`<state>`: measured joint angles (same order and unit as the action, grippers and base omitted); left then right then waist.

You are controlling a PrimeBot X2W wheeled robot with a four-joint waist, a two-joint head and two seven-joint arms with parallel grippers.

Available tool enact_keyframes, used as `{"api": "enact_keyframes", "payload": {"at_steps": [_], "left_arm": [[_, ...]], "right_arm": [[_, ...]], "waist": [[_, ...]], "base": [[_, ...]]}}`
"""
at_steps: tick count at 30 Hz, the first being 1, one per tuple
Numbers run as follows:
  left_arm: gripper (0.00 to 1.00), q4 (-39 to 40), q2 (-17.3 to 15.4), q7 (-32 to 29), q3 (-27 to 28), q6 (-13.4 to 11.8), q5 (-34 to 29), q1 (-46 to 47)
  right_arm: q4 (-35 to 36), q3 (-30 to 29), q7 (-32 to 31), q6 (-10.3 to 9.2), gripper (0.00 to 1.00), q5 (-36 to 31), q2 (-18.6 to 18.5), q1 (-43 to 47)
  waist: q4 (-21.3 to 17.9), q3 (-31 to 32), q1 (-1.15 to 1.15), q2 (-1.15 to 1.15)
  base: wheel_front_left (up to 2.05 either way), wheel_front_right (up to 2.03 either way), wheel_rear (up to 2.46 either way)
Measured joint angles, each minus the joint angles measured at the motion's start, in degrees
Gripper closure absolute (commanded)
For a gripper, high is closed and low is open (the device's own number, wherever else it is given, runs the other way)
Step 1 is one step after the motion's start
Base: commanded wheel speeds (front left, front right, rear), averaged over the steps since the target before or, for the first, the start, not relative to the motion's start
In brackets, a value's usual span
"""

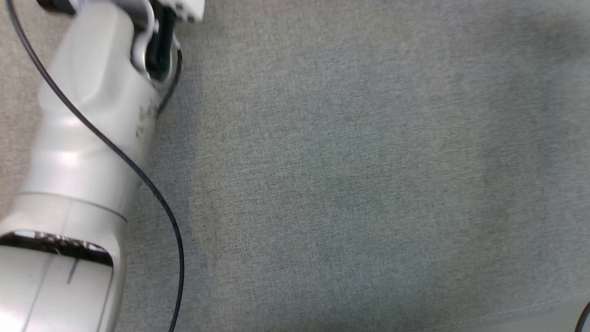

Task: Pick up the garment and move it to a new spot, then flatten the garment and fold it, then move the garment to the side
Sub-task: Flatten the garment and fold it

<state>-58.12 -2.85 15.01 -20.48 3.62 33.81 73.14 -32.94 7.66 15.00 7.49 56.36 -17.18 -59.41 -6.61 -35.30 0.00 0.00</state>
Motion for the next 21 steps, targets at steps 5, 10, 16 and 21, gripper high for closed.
{"api": "enact_keyframes", "payload": {"at_steps": [5,10,16,21], "left_arm": [[1.00,-3.56,0.08,-0.01,-0.77,0.93,0.26,-3.96],[1.00,-7.39,0.10,-0.03,-2.69,2.11,1.00,-9.17],[1.00,-9.64,0.11,-0.03,-3.16,2.29,2.61,-14.34],[1.00,-8.11,0.14,-0.03,-3.02,2.12,5.33,-20.77]], "right_arm": [[-1.80,4.03,0.00,0.00,1.00,3.67,-0.45,4.56],[-4.95,8.40,-0.12,0.00,1.00,8.49,-1.15,8.85],[-7.46,12.48,-1.92,0.00,1.00,13.29,-1.34,13.06],[-9.32,13.99,-2.04,0.00,1.00,16.73,-1.30,16.69]], "waist": [[-0.28,3.21,0.00,0.00],[-0.47,7.34,0.00,0.00],[-0.71,11.75,0.00,0.00],[-0.81,15.21,0.00,0.00]], "base": [[0.00,0.00,0.00],[0.00,0.00,0.00],[0.00,0.00,0.00],[0.00,0.00,0.00]]}}
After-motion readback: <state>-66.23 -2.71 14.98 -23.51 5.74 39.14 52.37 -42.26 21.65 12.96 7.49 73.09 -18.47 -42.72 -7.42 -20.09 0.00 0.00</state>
